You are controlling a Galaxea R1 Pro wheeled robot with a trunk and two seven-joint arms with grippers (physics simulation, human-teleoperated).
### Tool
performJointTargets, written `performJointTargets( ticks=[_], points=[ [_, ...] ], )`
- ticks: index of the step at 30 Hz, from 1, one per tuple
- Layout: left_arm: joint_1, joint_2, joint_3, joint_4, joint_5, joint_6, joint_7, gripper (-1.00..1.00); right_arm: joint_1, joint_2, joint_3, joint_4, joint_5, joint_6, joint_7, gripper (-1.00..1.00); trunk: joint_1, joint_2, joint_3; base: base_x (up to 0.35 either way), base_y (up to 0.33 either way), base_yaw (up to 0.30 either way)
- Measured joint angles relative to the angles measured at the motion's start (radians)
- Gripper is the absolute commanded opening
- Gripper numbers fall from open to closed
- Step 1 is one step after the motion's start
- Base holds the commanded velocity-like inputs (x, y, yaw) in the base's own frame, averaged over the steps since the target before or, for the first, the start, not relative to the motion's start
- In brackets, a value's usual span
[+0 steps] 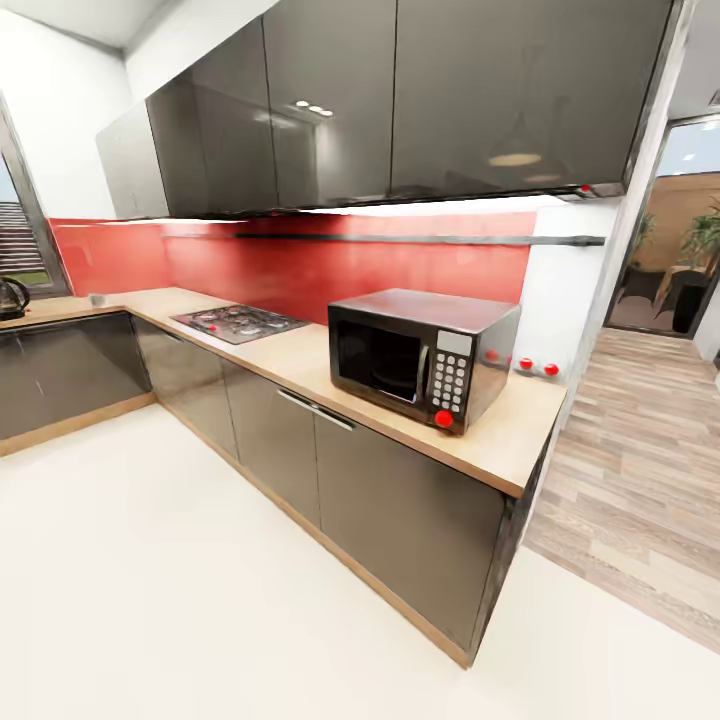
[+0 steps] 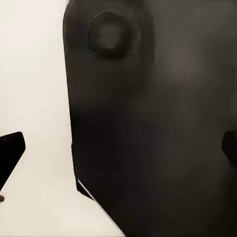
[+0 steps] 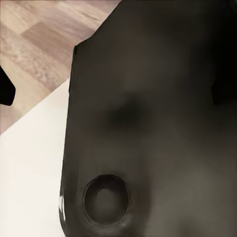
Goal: Set up a coffee station on the kitchen countertop: keep the coffee maker on the countertop, move the bottle of coffee from the kitchen shelf to the counter next to the coffee maker, place a paper coffee filter on top of the coffee maker, put the saucer next to the coffee maker with the coffee cup on the saucer, and place the electric kettle next to the coffee maker.
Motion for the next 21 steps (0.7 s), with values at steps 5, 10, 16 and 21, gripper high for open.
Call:
performJointTargets(
  ticks=[5,10,16,21],
  points=[
    [0.003,-0.001,0.001,-0.008,0.001,-0.001,0.001,1.00,-0.002,0.016,0.002,-0.021,0.004,-0.002,-0.003,1.00,0.000,0.000,0.000,0.000,0.000,0.000],
    [0.003,-0.001,0.001,-0.008,0.001,-0.001,0.001,1.00,-0.002,0.009,0.001,-0.047,0.003,-0.002,-0.003,1.00,0.000,0.000,0.000,0.000,0.000,0.002],
    [0.001,0.002,0.001,-0.026,0.002,-0.011,0.002,1.00,-0.002,0.001,0.001,-0.081,0.004,-0.002,-0.004,1.00,0.000,0.000,-0.001,0.000,0.000,0.201],
    [0.001,0.000,0.000,-0.054,0.003,-0.038,0.002,1.00,-0.002,-0.015,0.001,-0.109,0.004,-0.002,-0.004,1.00,0.000,0.000,-0.004,0.000,0.000,0.260]
  ],
)
